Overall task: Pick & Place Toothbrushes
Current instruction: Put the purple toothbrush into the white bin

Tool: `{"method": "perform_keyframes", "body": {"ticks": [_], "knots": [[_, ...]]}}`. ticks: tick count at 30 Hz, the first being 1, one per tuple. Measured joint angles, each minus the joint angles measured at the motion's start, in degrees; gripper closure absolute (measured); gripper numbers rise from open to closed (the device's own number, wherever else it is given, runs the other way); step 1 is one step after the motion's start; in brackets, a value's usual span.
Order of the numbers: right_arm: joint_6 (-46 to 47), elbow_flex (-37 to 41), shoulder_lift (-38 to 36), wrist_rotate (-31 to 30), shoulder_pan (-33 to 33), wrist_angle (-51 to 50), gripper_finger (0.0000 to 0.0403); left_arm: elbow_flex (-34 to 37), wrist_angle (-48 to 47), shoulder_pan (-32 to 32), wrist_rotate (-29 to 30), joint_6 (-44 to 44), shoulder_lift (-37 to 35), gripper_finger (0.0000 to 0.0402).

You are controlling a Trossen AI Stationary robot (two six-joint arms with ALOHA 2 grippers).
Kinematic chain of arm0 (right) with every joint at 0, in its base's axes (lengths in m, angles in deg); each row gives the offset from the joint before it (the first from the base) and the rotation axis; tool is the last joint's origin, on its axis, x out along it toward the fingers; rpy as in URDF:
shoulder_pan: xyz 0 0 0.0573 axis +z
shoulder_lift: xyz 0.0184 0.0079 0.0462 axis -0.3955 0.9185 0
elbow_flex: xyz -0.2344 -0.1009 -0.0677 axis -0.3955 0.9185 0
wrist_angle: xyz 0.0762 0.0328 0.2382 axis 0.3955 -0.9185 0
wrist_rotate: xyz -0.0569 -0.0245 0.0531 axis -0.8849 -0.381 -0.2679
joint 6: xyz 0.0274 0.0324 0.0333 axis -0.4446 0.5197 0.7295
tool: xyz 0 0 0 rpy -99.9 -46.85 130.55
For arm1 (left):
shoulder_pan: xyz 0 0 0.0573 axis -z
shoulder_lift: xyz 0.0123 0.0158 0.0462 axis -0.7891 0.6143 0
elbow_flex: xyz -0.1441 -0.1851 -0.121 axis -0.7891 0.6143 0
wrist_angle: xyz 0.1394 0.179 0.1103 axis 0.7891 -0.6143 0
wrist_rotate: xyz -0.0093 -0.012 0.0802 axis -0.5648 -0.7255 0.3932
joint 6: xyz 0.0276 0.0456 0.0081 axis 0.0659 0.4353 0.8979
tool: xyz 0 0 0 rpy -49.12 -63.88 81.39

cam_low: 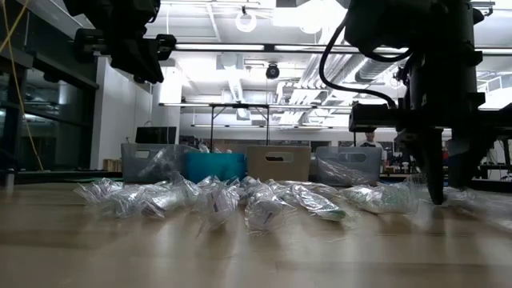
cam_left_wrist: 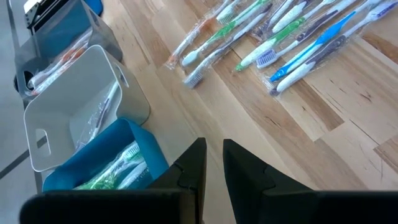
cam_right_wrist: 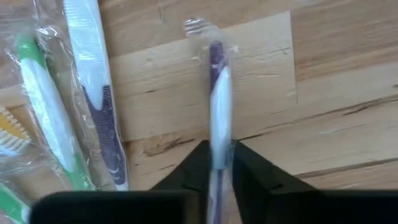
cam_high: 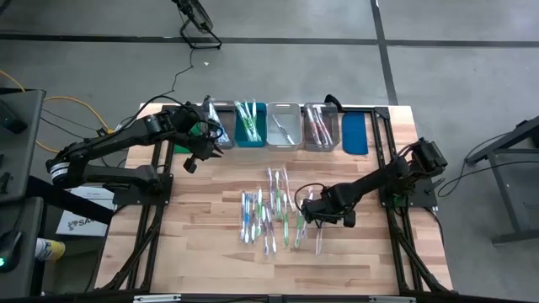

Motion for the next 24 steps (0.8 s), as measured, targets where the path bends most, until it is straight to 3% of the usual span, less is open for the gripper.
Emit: {"method": "perform_keyframes", "body": {"ticks": [3,9,17,24], "knots": [[-0.9,0.0,0.0,-0.1,0.0,0.6,0.0385,0.0,-0.3,0.0,0.0,0.0,0.0,0.0351],[-1.6,0.0,-2.5,-1.5,-0.1,0.8,0.0385,0.0,0.1,0.0,0.0,1.0,0.1,0.0351],[-3.2,0.0,-12.3,-14.9,-0.8,-4.8,0.0389,0.0,1.8,0.0,0.0,1.0,0.3,0.0351],[-16.7,0.0,-21.0,-27.0,-6.6,-5.3,0.0389,0.0,5.8,0.0,0.2,-1.9,1.6,0.0351]]}}
